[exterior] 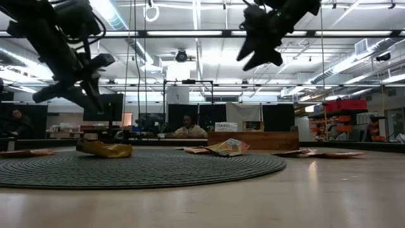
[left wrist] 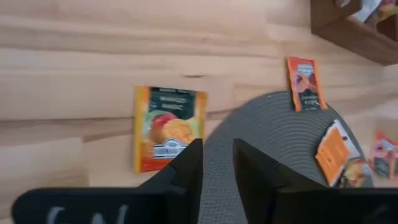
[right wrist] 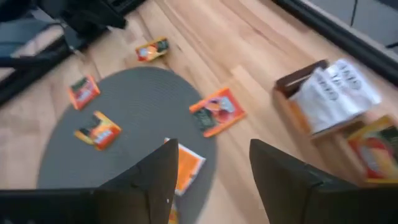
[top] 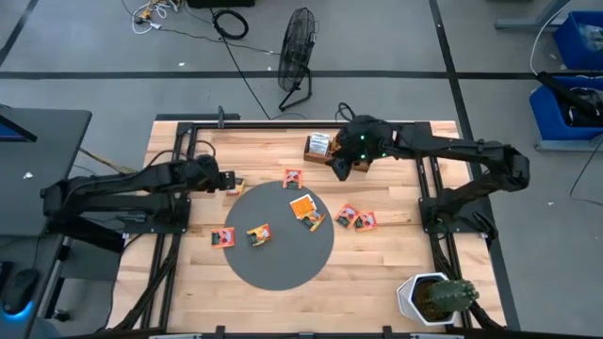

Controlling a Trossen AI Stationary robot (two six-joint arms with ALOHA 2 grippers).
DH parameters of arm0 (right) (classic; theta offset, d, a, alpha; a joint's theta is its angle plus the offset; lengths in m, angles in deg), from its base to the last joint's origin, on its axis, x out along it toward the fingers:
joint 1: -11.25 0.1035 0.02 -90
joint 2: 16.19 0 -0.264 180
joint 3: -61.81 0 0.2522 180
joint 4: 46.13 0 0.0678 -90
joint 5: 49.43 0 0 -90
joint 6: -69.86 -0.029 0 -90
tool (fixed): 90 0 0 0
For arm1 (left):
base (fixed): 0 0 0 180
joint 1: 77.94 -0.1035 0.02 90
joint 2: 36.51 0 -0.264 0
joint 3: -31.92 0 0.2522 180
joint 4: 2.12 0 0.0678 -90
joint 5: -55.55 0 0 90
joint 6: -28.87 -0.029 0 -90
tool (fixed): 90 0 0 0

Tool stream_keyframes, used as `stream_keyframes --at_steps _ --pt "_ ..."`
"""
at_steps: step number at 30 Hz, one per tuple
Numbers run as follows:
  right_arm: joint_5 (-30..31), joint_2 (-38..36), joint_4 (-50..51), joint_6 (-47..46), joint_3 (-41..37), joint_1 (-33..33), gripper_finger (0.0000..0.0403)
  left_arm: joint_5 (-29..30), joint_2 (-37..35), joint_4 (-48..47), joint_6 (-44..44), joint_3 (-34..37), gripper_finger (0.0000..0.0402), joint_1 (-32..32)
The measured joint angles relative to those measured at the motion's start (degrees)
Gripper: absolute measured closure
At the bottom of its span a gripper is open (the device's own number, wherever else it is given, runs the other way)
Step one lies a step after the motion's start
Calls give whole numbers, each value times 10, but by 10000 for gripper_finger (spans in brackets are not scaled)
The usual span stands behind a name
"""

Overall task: Pick & Place Tea
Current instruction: Put the yellow tea bag into the middle section of the wooden organizer

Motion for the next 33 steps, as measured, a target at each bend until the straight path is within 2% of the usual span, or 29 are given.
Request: stream_keyframes --at_steps 9,14,21,28,33 --pt "3 2 -15 -77 0 46 199 -78 68 -15 -85 1 203 -93" --pt "9 2 -30 -97 0 61 199 -92 125 -11 -110 1 174 -118" --pt "20 2 -35 -107 0 72 199 -115 199 58 -118 1 184 -124" --pt "24 2 -35 -105 0 76 199 -114 262 52 -121 -2 199 -123" --pt "30 2 -36 -102 0 76 199 -110 276 51 -132 -2 207 -123"
